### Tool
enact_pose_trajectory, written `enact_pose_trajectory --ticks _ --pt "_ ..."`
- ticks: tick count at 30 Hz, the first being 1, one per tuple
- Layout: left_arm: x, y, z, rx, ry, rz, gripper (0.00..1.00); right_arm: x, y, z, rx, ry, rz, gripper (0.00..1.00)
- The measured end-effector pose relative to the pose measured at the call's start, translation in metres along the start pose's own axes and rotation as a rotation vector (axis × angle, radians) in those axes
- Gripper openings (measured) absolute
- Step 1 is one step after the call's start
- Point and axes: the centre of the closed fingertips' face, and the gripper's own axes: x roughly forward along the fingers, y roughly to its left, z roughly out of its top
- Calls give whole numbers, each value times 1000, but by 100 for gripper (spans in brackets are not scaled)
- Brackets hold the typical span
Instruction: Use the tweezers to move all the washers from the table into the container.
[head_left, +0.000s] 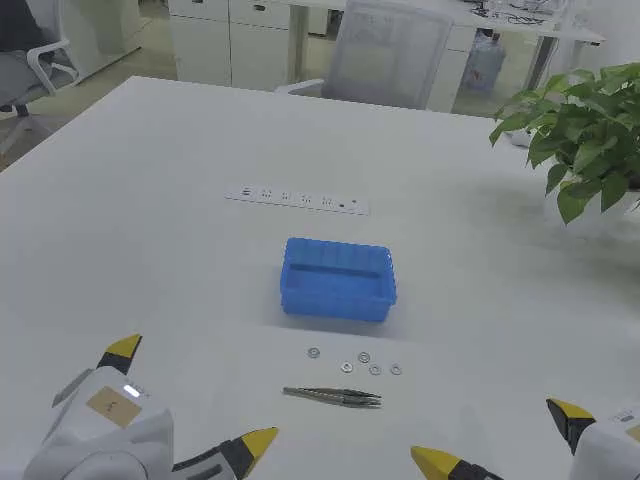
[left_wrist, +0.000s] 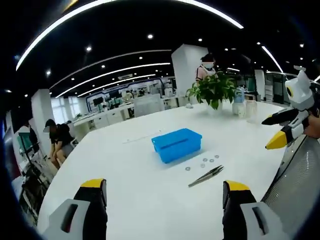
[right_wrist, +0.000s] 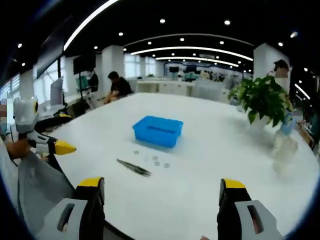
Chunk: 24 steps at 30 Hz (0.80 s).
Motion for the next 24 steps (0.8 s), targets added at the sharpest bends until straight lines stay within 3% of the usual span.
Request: enact_pose_trajectory --ticks 24 --pt "0 -3 0 13 5 -10 97 0 -3 -1 9 2 -10 92"
